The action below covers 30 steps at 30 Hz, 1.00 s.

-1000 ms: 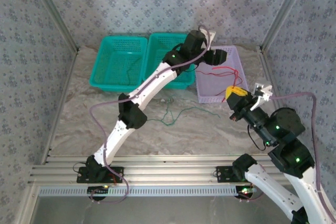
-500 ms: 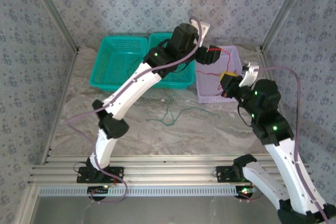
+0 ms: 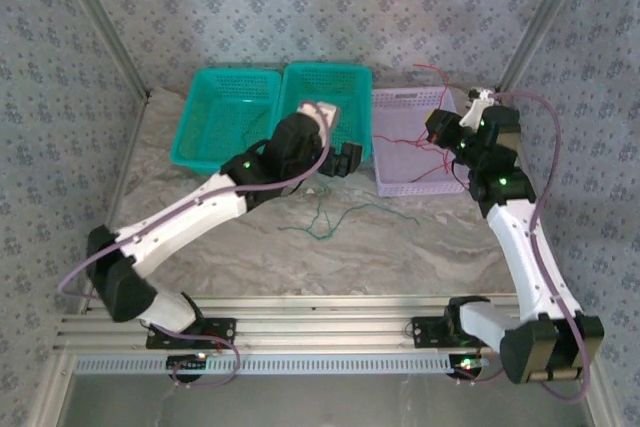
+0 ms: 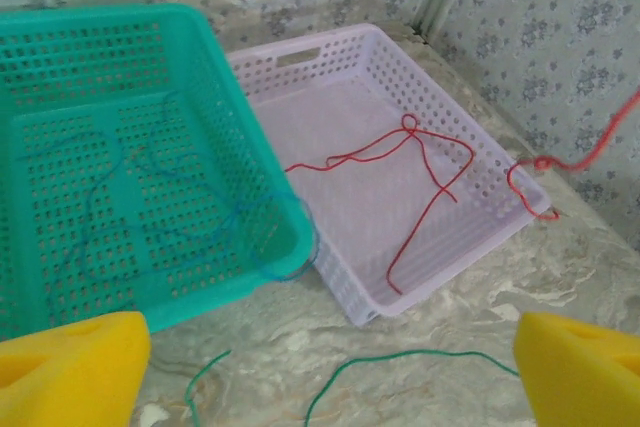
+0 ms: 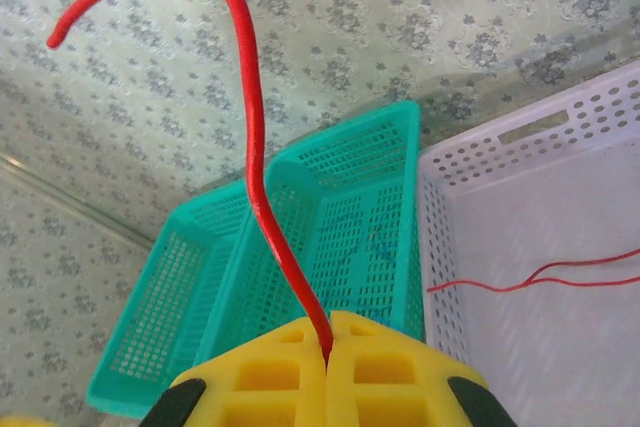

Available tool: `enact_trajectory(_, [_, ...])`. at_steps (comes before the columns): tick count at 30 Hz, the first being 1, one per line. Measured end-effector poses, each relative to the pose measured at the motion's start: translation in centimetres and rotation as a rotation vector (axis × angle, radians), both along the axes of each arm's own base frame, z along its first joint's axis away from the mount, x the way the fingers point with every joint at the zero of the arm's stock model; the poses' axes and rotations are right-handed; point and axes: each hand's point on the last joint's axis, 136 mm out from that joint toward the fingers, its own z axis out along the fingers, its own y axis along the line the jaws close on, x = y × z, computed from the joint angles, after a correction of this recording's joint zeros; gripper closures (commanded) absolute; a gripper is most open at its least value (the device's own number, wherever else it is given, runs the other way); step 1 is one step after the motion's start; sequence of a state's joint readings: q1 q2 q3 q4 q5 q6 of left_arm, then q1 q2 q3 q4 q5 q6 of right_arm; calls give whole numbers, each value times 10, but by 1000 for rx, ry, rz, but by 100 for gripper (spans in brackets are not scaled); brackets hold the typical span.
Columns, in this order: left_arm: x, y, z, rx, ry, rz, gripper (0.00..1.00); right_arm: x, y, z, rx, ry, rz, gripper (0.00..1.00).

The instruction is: Untangle the cables

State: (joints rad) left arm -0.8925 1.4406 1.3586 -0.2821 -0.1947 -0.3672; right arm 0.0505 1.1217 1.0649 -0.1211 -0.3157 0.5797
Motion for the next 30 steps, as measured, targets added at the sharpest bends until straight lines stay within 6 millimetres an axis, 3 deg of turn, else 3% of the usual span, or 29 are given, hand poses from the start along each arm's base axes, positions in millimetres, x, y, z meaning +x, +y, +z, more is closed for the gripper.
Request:
enact_trajectory(6, [-24,47,-19,-40,21,94,0,45,-3,-24,27,58,11,100])
enact_trajectory(9, [-34,68,-33,-46,38,133,0,58,2,-29,39,75,34,100])
enact_trajectory(11, [-40,80,-42,-47,46,159,0,60,7,-20,37,59,44,100])
enact_trajectory(16, [-53,104,-64,-52,77,210,0,61,24,34,15,-73,88,100])
enact_trajectory(18, [-57,111,-70,-61,86,227,0,66,22,37,2,-89,76,100])
enact_trajectory(21, [-62,119,-76,-79,98,247,0,88,13,7,-6,-29,45,100])
enact_trajectory(25, [-66,124,-88,-86,134,267,0,119,2,-70,-14,139,9,100])
enact_trajectory(30, [-72,130,-111,-78,182,289,1,131,-1,-145,-23,317,-9,100])
